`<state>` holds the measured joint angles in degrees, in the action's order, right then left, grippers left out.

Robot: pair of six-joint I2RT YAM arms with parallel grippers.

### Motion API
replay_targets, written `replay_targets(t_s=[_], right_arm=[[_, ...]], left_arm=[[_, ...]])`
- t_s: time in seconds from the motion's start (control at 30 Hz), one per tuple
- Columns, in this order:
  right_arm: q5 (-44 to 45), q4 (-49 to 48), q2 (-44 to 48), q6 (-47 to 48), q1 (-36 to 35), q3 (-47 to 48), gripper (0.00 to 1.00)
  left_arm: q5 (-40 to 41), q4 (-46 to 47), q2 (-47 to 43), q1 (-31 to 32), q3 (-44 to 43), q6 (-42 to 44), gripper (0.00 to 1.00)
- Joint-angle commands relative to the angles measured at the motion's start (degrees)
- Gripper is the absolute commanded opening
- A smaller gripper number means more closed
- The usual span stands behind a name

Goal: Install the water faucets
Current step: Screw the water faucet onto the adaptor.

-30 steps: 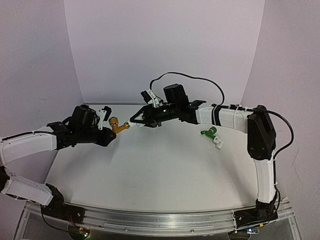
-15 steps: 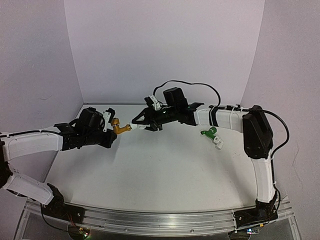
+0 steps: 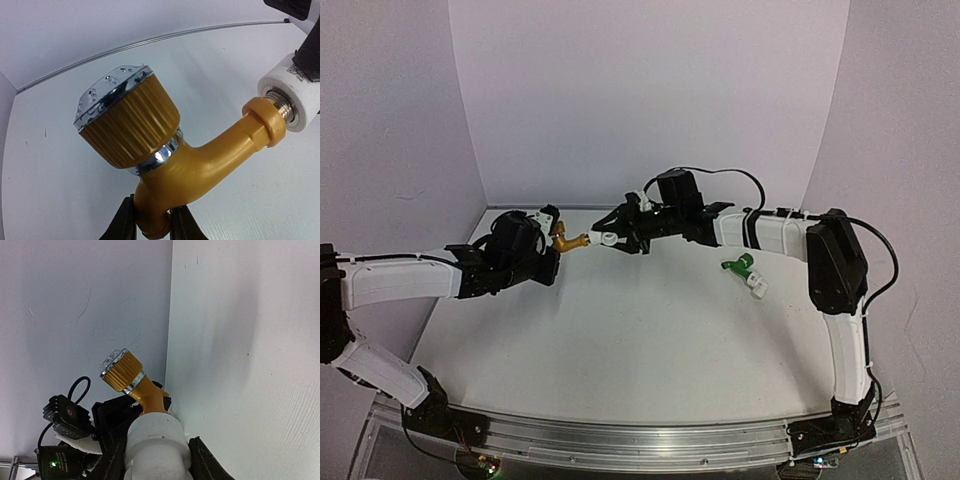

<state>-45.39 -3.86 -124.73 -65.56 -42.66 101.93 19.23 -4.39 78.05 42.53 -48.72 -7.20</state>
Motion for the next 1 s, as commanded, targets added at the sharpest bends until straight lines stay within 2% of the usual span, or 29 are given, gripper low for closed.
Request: replay_targets(t_s=[0.0, 0.3, 0.53, 0.63, 0.8, 0.97], right_arm=[[-3.9, -6.0, -2.7, -9.3, -3.9, 2.0, 0.0], [-6.1, -6.1, -1.9, -17.3, -3.1, 0.0, 0.0], [-6.1, -6.7, -2.0, -32.6, -3.0, 0.2, 0.0], [-5.8, -6.7, -2.0, -33.8, -2.9, 1.2, 0.0], [-4.3, -6.8, 0.2, -33.2, -2.7, -2.6, 0.11], [-2.6, -7.0, 2.4, -30.3, -2.1, -4.1, 0.28]], left_arm=[[-9.6, 18.6, 1.8, 6.7, -7.0, 6.8, 0.0], [-9.4, 21.9, 2.6, 7.1, -4.1, 13.5, 0.0], [-8.4, 29.1, 4.8, 8.0, -1.7, 16.1, 0.0], [-9.3, 30.1, 5.7, 8.2, -1.5, 15.9, 0.0], [-7.6, 30.5, 5.8, 8.2, -0.5, 13.6, 0.0], [-5.4, 30.6, 5.6, 8.2, 1.3, 11.4, 0.0]])
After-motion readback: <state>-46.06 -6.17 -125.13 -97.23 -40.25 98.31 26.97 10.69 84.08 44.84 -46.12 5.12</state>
